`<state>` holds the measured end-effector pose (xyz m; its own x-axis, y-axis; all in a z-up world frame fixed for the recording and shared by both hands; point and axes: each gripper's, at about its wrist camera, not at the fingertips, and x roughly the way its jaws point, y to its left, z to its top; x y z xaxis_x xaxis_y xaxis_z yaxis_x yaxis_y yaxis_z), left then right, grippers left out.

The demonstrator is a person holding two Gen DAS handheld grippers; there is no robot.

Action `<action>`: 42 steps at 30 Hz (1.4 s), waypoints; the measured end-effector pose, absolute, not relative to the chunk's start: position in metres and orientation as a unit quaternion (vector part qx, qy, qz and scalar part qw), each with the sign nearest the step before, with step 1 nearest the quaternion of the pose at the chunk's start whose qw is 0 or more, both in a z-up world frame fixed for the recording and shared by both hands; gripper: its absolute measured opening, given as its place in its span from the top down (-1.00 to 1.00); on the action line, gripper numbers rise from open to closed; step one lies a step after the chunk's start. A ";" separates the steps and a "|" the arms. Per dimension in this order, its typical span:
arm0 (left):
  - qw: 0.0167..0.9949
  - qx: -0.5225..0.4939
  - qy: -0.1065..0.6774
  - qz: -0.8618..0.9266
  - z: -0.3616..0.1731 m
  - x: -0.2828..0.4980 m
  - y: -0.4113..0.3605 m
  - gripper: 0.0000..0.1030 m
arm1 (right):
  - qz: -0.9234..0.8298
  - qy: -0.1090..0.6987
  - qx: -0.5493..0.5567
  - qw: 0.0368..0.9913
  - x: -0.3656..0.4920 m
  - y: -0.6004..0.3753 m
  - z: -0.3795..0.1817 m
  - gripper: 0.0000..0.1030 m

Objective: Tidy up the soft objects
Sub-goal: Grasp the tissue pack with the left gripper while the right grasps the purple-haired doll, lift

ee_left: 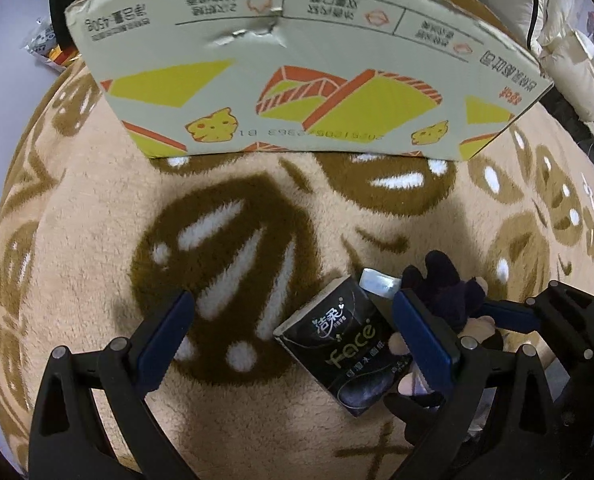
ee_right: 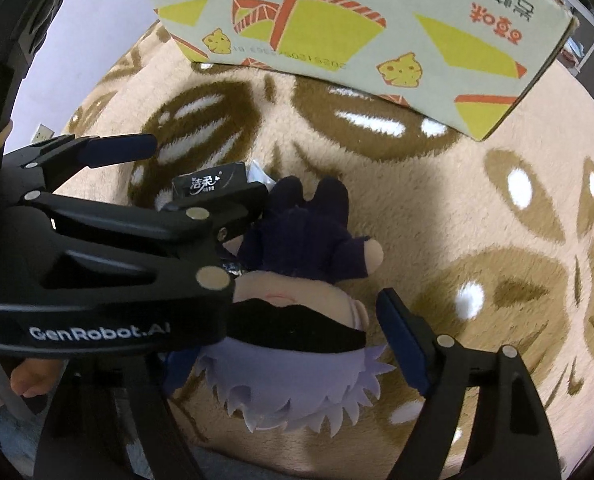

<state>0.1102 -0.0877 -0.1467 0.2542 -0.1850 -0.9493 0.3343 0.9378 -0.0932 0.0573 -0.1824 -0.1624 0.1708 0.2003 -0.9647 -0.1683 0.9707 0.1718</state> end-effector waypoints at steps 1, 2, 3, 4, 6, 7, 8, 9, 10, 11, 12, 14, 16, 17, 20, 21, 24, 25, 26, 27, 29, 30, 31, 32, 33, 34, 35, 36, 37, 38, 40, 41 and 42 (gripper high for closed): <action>0.788 0.066 0.590 -0.163 -0.148 0.110 -0.089 -0.91 | 0.120 0.633 0.016 0.764 0.057 -0.185 -0.162 -0.68; 0.787 0.067 0.591 -0.162 -0.149 0.110 -0.090 -0.91 | 0.119 0.634 0.018 0.764 0.057 -0.186 -0.163 -0.68; 0.787 0.067 0.592 -0.161 -0.149 0.110 -0.090 -0.91 | 0.119 0.635 0.019 0.763 0.057 -0.182 -0.165 -0.68; 0.787 0.068 0.592 -0.161 -0.150 0.110 -0.090 -0.91 | 0.118 0.636 0.018 0.763 0.057 -0.182 -0.165 -0.68; 0.786 0.068 0.593 -0.161 -0.150 0.109 -0.090 -0.91 | 0.118 0.637 0.014 0.761 0.057 -0.183 -0.166 -0.68; 0.785 0.068 0.594 -0.161 -0.150 0.109 -0.090 -0.91 | 0.119 0.639 0.012 0.760 0.056 -0.183 -0.166 -0.68; 0.784 0.067 0.595 -0.161 -0.152 0.108 -0.090 -0.91 | 0.118 0.640 0.008 0.759 0.056 -0.181 -0.167 -0.68; 0.783 0.064 0.597 -0.161 -0.152 0.108 -0.089 -0.91 | 0.119 0.641 0.005 0.758 0.056 -0.181 -0.167 -0.68; 0.783 0.060 0.598 -0.161 -0.152 0.107 -0.087 -0.91 | 0.119 0.641 0.002 0.758 0.056 -0.179 -0.168 -0.69; 0.782 0.057 0.599 -0.163 -0.152 0.107 -0.087 -0.91 | 0.118 0.642 0.001 0.758 0.056 -0.177 -0.168 -0.69; 0.780 0.056 0.601 -0.164 -0.153 0.107 -0.087 -0.91 | 0.118 0.642 -0.001 0.758 0.056 -0.176 -0.169 -0.69; 0.779 0.059 0.602 -0.163 -0.154 0.106 -0.087 -0.91 | 0.117 0.642 -0.002 0.758 0.056 -0.169 -0.171 -0.69; 0.778 0.062 0.603 -0.161 -0.155 0.105 -0.087 -0.91 | 0.117 0.643 -0.001 0.757 0.056 -0.167 -0.173 -0.69; 0.778 0.063 0.604 -0.161 -0.156 0.105 -0.088 -0.91 | 0.116 0.643 -0.001 0.757 0.055 -0.166 -0.173 -0.69; 0.777 0.063 0.606 -0.160 -0.156 0.103 -0.087 -0.91 | 0.117 0.644 -0.002 0.756 0.055 -0.166 -0.174 -0.69; 0.775 0.064 0.607 -0.160 -0.156 0.103 -0.086 -0.91 | 0.118 0.644 -0.004 0.756 0.056 -0.167 -0.175 -0.69; 0.771 0.064 0.614 -0.157 -0.157 0.104 -0.086 -0.91 | 0.119 0.644 -0.011 0.755 0.057 -0.166 -0.177 -0.69; 0.769 0.063 0.616 -0.156 -0.159 0.105 -0.085 -0.91 | 0.119 0.644 -0.014 0.755 0.057 -0.165 -0.178 -0.69; 0.768 0.063 0.618 -0.155 -0.159 0.105 -0.085 -0.91 | 0.119 0.644 -0.017 0.755 0.058 -0.164 -0.179 -0.69; 0.767 0.064 0.619 -0.156 -0.159 0.104 -0.084 -0.91 | 0.119 0.645 -0.019 0.755 0.058 -0.163 -0.179 -0.69; 0.766 0.068 0.620 -0.157 -0.160 0.104 -0.084 -0.88 | 0.120 0.645 -0.020 0.755 0.058 -0.161 -0.179 -0.69; 0.766 0.070 0.620 -0.156 -0.161 0.104 -0.084 -0.87 | 0.120 0.645 -0.021 0.755 0.058 -0.161 -0.180 -0.69; 0.765 0.073 0.621 -0.156 -0.161 0.103 -0.085 -0.83 | 0.119 0.645 -0.021 0.755 0.058 -0.160 -0.180 -0.69; 0.764 0.075 0.621 -0.156 -0.161 0.103 -0.086 -0.78 | 0.119 0.645 -0.023 0.755 0.058 -0.160 -0.180 -0.69; 0.764 0.077 0.622 -0.157 -0.161 0.102 -0.086 -0.76 | 0.118 0.645 -0.025 0.755 0.058 -0.158 -0.180 -0.69; 0.763 0.077 0.622 -0.160 -0.160 0.102 -0.087 -0.69 | 0.118 0.645 -0.026 0.755 0.058 -0.157 -0.180 -0.69; 0.762 0.075 0.622 -0.165 -0.159 0.101 -0.088 -0.58 | 0.117 0.644 -0.027 0.755 0.058 -0.157 -0.180 -0.69; 0.760 0.074 0.622 -0.172 -0.158 0.100 -0.089 -0.50 | 0.117 0.644 -0.027 0.755 0.058 -0.157 -0.181 -0.69; 0.757 0.072 0.624 -0.180 -0.157 0.099 -0.091 -0.30 | 0.118 0.644 -0.026 0.755 0.056 -0.158 -0.180 -0.69; 0.753 0.068 0.626 -0.192 -0.157 0.097 -0.092 0.00 | 0.118 0.644 -0.025 0.755 0.056 -0.158 -0.180 -0.69; 0.750 0.071 0.626 -0.202 -0.156 0.094 -0.095 0.14 | 0.118 0.644 -0.025 0.755 0.054 -0.158 -0.180 -0.68; 0.753 0.080 0.621 -0.201 -0.155 0.092 -0.097 0.18 | 0.119 0.644 -0.028 0.755 0.054 -0.157 -0.180 -0.68; 0.755 0.088 0.618 -0.201 -0.154 0.091 -0.098 0.19 | 0.119 0.644 -0.030 0.755 0.053 -0.157 -0.179 -0.68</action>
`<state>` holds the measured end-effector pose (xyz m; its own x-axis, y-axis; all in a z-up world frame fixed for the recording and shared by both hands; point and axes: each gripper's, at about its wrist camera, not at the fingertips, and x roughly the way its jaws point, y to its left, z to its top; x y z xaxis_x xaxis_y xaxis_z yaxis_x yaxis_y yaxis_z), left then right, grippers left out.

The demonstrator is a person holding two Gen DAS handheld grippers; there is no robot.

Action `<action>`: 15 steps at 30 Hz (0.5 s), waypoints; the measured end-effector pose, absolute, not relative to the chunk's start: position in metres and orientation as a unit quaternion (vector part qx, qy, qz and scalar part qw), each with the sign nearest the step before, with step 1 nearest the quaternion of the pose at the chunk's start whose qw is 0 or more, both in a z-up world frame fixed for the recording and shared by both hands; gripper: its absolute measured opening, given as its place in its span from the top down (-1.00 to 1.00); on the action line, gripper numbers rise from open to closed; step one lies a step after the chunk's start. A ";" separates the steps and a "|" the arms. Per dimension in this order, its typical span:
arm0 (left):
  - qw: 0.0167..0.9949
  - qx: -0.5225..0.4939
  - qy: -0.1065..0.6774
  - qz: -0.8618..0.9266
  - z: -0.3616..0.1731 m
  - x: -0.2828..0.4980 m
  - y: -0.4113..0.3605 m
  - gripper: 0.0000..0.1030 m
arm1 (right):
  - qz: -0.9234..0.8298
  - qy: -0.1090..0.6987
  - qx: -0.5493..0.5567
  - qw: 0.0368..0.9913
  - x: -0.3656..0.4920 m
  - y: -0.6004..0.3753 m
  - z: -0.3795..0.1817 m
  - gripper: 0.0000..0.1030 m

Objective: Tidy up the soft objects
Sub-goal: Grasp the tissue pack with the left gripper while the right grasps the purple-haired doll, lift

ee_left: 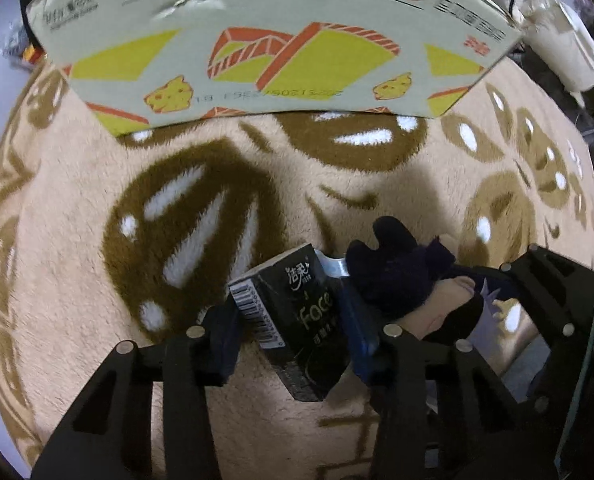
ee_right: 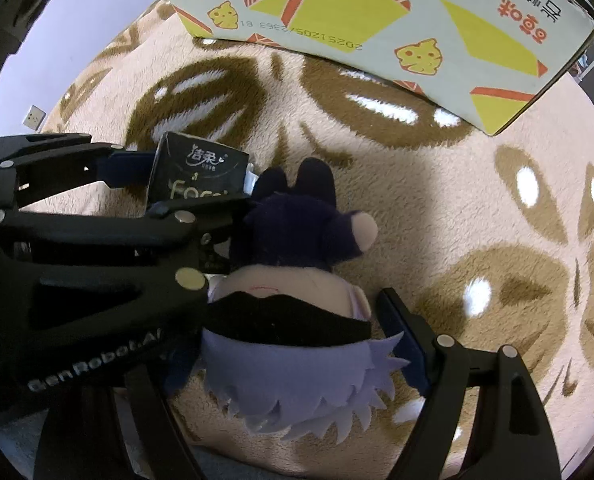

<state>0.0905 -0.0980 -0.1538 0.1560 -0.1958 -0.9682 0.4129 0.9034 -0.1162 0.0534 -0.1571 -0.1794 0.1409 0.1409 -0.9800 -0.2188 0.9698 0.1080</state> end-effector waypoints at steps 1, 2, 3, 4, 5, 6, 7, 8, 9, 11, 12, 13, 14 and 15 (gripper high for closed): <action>0.757 0.094 0.614 -0.201 -0.153 0.089 -0.099 0.21 | 0.120 0.645 -0.033 0.754 0.054 -0.158 -0.179 -0.65; 0.760 0.095 0.611 -0.199 -0.152 0.088 -0.099 0.22 | 0.121 0.644 -0.034 0.754 0.054 -0.157 -0.179 -0.63; 0.761 0.096 0.610 -0.197 -0.151 0.087 -0.100 0.23 | 0.122 0.642 -0.034 0.756 0.052 -0.157 -0.178 -0.59; 0.763 0.096 0.609 -0.194 -0.150 0.087 -0.100 0.24 | 0.123 0.640 -0.035 0.757 0.052 -0.156 -0.177 -0.55; 0.766 0.097 0.607 -0.191 -0.149 0.087 -0.098 0.25 | 0.126 0.638 -0.037 0.759 0.051 -0.155 -0.176 -0.53; 0.770 0.096 0.603 -0.185 -0.148 0.088 -0.096 0.26 | 0.127 0.637 -0.037 0.760 0.050 -0.154 -0.173 -0.52; 0.774 0.096 0.600 -0.180 -0.147 0.090 -0.093 0.28 | 0.128 0.635 -0.034 0.761 0.050 -0.156 -0.172 -0.48; 0.776 0.095 0.598 -0.176 -0.145 0.090 -0.091 0.30 | 0.129 0.633 -0.029 0.763 0.050 -0.158 -0.171 -0.45; 0.780 0.091 0.595 -0.171 -0.143 0.091 -0.089 0.31 | 0.130 0.630 -0.024 0.766 0.050 -0.161 -0.168 -0.40; 0.786 0.085 0.590 -0.165 -0.139 0.093 -0.082 0.35 | 0.128 0.620 -0.019 0.774 0.048 -0.164 -0.162 -0.37; 0.789 0.084 0.587 -0.162 -0.137 0.093 -0.080 0.36 | 0.125 0.617 -0.021 0.777 0.048 -0.165 -0.161 -0.36; 0.792 0.083 0.583 -0.158 -0.135 0.094 -0.077 0.37 | 0.121 0.613 -0.021 0.780 0.047 -0.166 -0.159 -0.36; 0.796 0.082 0.579 -0.155 -0.132 0.093 -0.074 0.37 | 0.119 0.608 -0.017 0.785 0.046 -0.169 -0.155 -0.35; 0.800 0.081 0.574 -0.152 -0.129 0.093 -0.072 0.37 | 0.118 0.606 -0.014 0.787 0.047 -0.171 -0.154 -0.35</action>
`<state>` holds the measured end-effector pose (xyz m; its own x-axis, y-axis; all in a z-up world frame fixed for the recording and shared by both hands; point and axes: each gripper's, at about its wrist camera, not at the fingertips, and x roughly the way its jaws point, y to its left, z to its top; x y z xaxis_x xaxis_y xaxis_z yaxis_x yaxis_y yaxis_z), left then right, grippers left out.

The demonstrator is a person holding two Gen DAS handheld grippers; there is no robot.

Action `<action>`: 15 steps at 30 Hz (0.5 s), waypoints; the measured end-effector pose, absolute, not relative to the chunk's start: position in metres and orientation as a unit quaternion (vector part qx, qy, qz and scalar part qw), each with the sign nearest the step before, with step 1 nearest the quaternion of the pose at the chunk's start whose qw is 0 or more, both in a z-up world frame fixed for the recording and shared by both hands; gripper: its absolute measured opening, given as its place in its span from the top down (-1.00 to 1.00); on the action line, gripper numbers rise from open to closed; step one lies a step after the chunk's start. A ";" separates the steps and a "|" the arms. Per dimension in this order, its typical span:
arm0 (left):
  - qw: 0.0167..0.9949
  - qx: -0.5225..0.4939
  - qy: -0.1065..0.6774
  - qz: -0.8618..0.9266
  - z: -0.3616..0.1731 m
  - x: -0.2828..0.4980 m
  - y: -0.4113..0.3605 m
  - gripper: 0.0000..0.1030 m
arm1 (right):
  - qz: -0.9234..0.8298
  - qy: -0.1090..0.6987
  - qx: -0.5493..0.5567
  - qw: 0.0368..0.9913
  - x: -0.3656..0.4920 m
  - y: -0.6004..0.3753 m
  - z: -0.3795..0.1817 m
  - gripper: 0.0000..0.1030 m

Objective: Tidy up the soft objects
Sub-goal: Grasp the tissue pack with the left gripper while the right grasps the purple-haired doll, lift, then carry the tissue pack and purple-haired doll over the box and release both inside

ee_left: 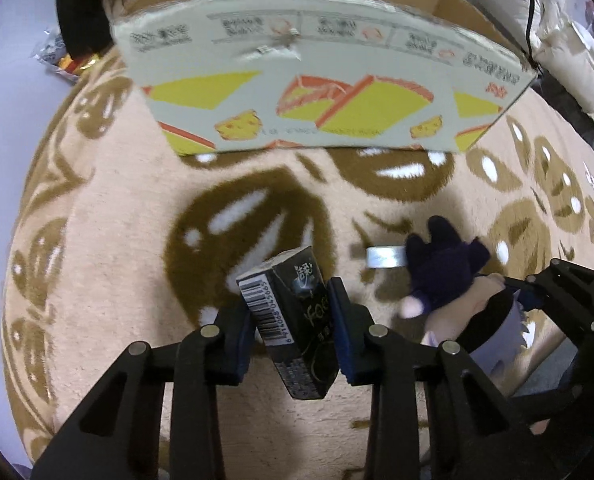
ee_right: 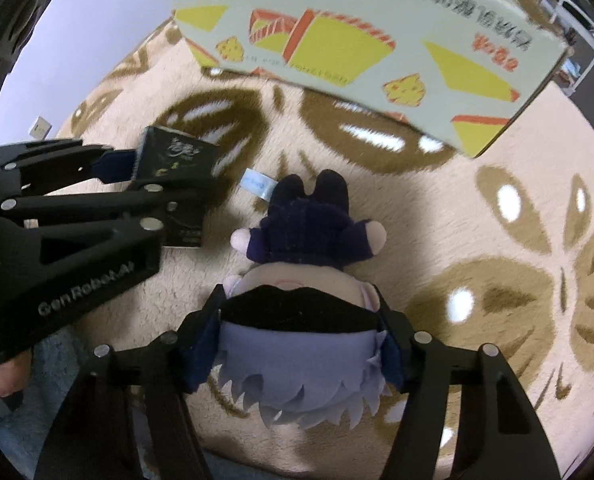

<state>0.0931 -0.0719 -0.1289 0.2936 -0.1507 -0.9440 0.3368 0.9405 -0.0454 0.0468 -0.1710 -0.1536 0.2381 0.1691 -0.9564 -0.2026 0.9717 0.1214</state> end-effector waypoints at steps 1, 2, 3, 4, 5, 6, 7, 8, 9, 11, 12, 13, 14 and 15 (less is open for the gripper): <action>0.804 0.080 0.570 -0.150 -0.125 0.093 -0.068 0.38 | 0.116 0.603 -0.011 0.789 0.046 -0.173 -0.151 -0.35; 0.808 0.078 0.565 -0.147 -0.122 0.092 -0.067 0.38 | 0.112 0.599 -0.009 0.793 0.046 -0.175 -0.149 -0.35; 0.813 0.076 0.559 -0.144 -0.118 0.092 -0.064 0.38 | 0.110 0.595 -0.008 0.796 0.045 -0.177 -0.146 -0.35; 0.818 0.075 0.552 -0.141 -0.114 0.091 -0.061 0.38 | 0.107 0.590 -0.007 0.801 0.044 -0.178 -0.143 -0.35; 0.823 0.075 0.545 -0.139 -0.110 0.090 -0.060 0.39 | 0.105 0.583 -0.006 0.806 0.043 -0.180 -0.138 -0.35; 0.829 0.076 0.537 -0.136 -0.107 0.090 -0.062 0.39 | 0.104 0.577 -0.005 0.810 0.044 -0.181 -0.135 -0.35; 0.835 0.076 0.529 -0.134 -0.104 0.088 -0.063 0.41 | 0.102 0.568 -0.003 0.816 0.043 -0.183 -0.130 -0.35; 0.841 0.076 0.520 -0.130 -0.101 0.087 -0.063 0.42 | 0.101 0.562 -0.002 0.821 0.042 -0.184 -0.125 -0.35; 0.848 0.079 0.509 -0.125 -0.097 0.085 -0.061 0.42 | 0.100 0.557 0.001 0.825 0.042 -0.188 -0.122 -0.35; 0.862 0.086 0.485 -0.118 -0.087 0.082 -0.059 0.42 | 0.092 0.551 0.011 0.830 0.042 -0.194 -0.118 -0.35; 0.867 0.087 0.476 -0.116 -0.083 0.079 -0.058 0.42 | 0.085 0.546 0.012 0.833 0.041 -0.197 -0.116 -0.35; 0.873 0.087 0.467 -0.115 -0.079 0.077 -0.057 0.42 | 0.080 0.542 0.013 0.836 0.041 -0.198 -0.114 -0.35; 0.878 0.087 0.458 -0.114 -0.076 0.075 -0.056 0.42 | 0.076 0.536 0.015 0.841 0.040 -0.201 -0.110 -0.35; 0.883 0.086 0.448 -0.112 -0.072 0.073 -0.055 0.42 | 0.073 0.527 0.020 0.847 0.039 -0.203 -0.106 -0.35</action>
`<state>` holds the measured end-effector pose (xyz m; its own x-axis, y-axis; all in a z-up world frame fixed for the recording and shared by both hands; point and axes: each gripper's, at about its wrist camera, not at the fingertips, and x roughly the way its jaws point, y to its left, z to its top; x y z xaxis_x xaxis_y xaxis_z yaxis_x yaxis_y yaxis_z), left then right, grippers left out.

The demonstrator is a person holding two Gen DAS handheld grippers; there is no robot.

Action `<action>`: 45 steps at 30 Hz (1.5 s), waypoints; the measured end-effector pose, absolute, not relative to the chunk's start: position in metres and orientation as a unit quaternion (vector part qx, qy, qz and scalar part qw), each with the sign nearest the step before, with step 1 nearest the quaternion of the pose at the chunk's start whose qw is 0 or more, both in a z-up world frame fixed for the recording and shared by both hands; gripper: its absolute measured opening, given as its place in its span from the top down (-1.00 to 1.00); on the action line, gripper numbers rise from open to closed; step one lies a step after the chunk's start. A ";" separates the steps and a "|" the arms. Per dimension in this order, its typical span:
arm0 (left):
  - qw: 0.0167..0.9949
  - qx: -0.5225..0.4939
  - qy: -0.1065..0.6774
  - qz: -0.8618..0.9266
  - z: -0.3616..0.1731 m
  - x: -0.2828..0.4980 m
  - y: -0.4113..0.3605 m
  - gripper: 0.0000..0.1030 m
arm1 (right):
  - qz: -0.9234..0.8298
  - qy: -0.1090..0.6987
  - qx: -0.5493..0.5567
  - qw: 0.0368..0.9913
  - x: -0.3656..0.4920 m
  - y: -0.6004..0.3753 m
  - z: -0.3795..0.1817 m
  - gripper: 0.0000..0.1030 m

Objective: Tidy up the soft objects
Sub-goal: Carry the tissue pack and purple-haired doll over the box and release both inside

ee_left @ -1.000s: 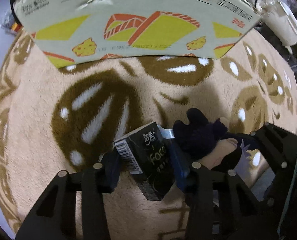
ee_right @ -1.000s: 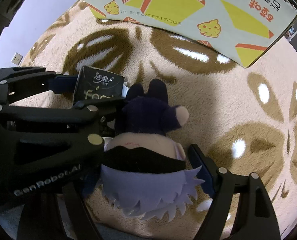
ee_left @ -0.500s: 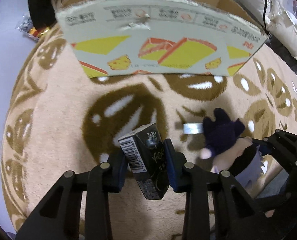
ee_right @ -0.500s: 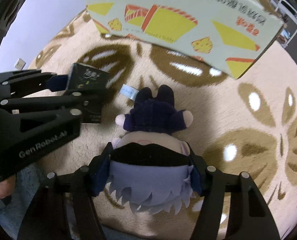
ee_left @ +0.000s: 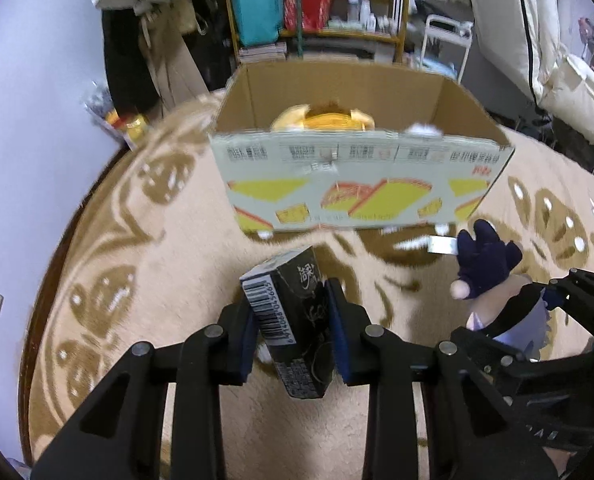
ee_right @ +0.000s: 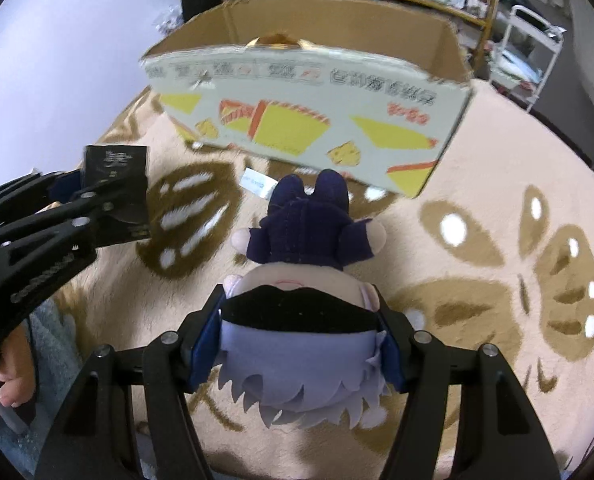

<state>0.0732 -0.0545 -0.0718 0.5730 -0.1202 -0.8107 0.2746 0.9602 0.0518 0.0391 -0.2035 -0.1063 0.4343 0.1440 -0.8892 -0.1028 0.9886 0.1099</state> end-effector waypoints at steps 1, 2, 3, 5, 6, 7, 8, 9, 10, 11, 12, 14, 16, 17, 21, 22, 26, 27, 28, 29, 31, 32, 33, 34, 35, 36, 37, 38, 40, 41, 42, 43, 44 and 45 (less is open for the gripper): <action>0.886 0.086 0.442 -0.110 -0.070 0.072 -0.056 0.42 | 0.071 0.519 0.022 0.851 0.037 -0.207 -0.102 -0.35; 0.889 0.086 0.436 -0.107 -0.068 0.071 -0.055 0.43 | 0.067 0.508 0.023 0.858 0.036 -0.208 -0.098 -0.35; 0.892 0.085 0.432 -0.103 -0.066 0.071 -0.054 0.43 | 0.063 0.498 0.025 0.865 0.035 -0.209 -0.094 -0.35; 0.897 0.086 0.422 -0.095 -0.063 0.069 -0.051 0.43 | 0.049 0.474 0.022 0.879 0.032 -0.213 -0.085 -0.35; 0.900 0.086 0.417 -0.093 -0.061 0.068 -0.050 0.43 | 0.046 0.467 0.023 0.883 0.033 -0.212 -0.082 -0.35; 0.903 0.086 0.411 -0.090 -0.059 0.068 -0.051 0.43 | 0.043 0.458 0.025 0.887 0.033 -0.213 -0.079 -0.35; 0.906 0.086 0.404 -0.088 -0.056 0.067 -0.050 0.43 | 0.040 0.449 0.027 0.892 0.032 -0.215 -0.076 -0.35; 0.911 0.087 0.394 -0.086 -0.053 0.066 -0.050 0.43 | 0.039 0.440 0.029 0.897 0.034 -0.213 -0.074 -0.35; 0.914 0.087 0.387 -0.085 -0.051 0.065 -0.049 0.43 | 0.036 0.429 0.030 0.902 0.033 -0.215 -0.070 -0.35; 0.917 0.087 0.379 -0.085 -0.048 0.064 -0.049 0.43 | 0.033 0.419 0.030 0.907 0.032 -0.215 -0.067 -0.35; 0.919 0.086 0.375 -0.086 -0.047 0.064 -0.048 0.42 | 0.031 0.412 0.029 0.910 0.031 -0.215 -0.065 -0.35; 0.921 0.077 0.371 -0.092 -0.045 0.064 -0.047 0.42 | 0.027 0.395 0.028 0.918 0.032 -0.217 -0.060 -0.35; 0.923 0.078 0.366 -0.088 -0.043 0.064 -0.047 0.42 | 0.024 0.381 0.026 0.924 0.030 -0.216 -0.054 -0.35; 0.925 0.079 0.361 -0.087 -0.042 0.064 -0.047 0.42 | 0.022 0.374 0.024 0.927 0.031 -0.216 -0.052 -0.35; 0.936 0.082 0.333 -0.081 -0.031 0.061 -0.047 0.42 | 0.013 0.351 0.016 0.936 0.030 -0.214 -0.043 -0.35; 0.939 0.084 0.324 -0.078 -0.028 0.060 -0.048 0.42 | 0.010 0.342 0.016 0.939 0.030 -0.215 -0.039 -0.35; 0.951 0.089 0.288 -0.069 -0.013 0.056 -0.047 0.42 | 0.006 0.307 0.017 0.951 0.027 -0.218 -0.024 -0.35; 0.954 0.087 0.279 -0.068 -0.009 0.056 -0.046 0.42 | 0.006 0.296 0.019 0.955 0.027 -0.218 -0.019 -0.35; 0.956 0.087 0.271 -0.066 -0.005 0.055 -0.045 0.42 | 0.006 0.287 0.019 0.958 0.026 -0.218 -0.014 -0.35; 0.959 0.086 0.263 -0.064 0.000 0.056 -0.045 0.42 | 0.004 0.272 0.015 0.962 0.025 -0.217 -0.009 -0.35; 0.961 0.084 0.255 -0.062 0.007 0.058 -0.044 0.42 | 0.002 0.255 0.009 0.967 0.026 -0.216 -0.001 -0.35; 0.963 0.083 0.251 -0.060 0.010 0.060 -0.043 0.42 | -0.001 0.245 0.006 0.969 0.027 -0.215 0.004 -0.35; 0.964 0.081 0.245 -0.057 0.013 0.061 -0.043 0.42 | -0.001 0.242 0.004 0.970 0.028 -0.214 0.006 -0.35; 0.966 0.080 0.240 -0.052 0.016 0.063 -0.042 0.42 | -0.002 0.238 0.001 0.971 0.030 -0.214 0.009 -0.35; 0.967 0.080 0.237 -0.049 0.017 0.064 -0.041 0.42 | -0.004 0.234 -0.002 0.972 0.033 -0.214 0.012 -0.35; 0.968 0.079 0.234 -0.046 0.019 0.065 -0.040 0.42 | -0.007 0.230 -0.004 0.973 0.035 -0.214 0.014 -0.35; 0.969 0.079 0.230 -0.043 0.021 0.067 -0.039 0.42 | -0.008 0.228 -0.006 0.974 0.038 -0.214 0.015 -0.35; 0.970 0.079 0.227 -0.041 0.023 0.071 -0.039 0.42 | -0.010 0.226 -0.006 0.974 0.041 -0.215 0.017 -0.35; 0.971 0.081 0.221 -0.040 0.027 0.077 -0.040 0.42 | -0.009 0.225 -0.002 0.974 0.047 -0.217 0.019 -0.35; 0.971 0.082 0.219 -0.040 0.027 0.079 -0.040 0.42 | -0.006 0.227 0.006 0.974 0.053 -0.220 0.019 -0.35; 0.972 0.083 0.216 -0.040 0.029 0.082 -0.041 0.42 | -0.003 0.228 0.013 0.974 0.057 -0.222 0.020 -0.36; 0.972 0.084 0.215 -0.040 0.029 0.084 -0.041 0.42 | -0.002 0.229 0.016 0.973 0.061 -0.224 0.019 -0.36; 0.972 0.082 0.216 -0.040 0.030 0.089 -0.042 0.42 | -0.002 0.231 0.019 0.973 0.065 -0.226 0.019 -0.36; 0.972 0.079 0.217 -0.041 0.030 0.091 -0.042 0.42 | -0.003 0.231 0.020 0.973 0.069 -0.228 0.018 -0.36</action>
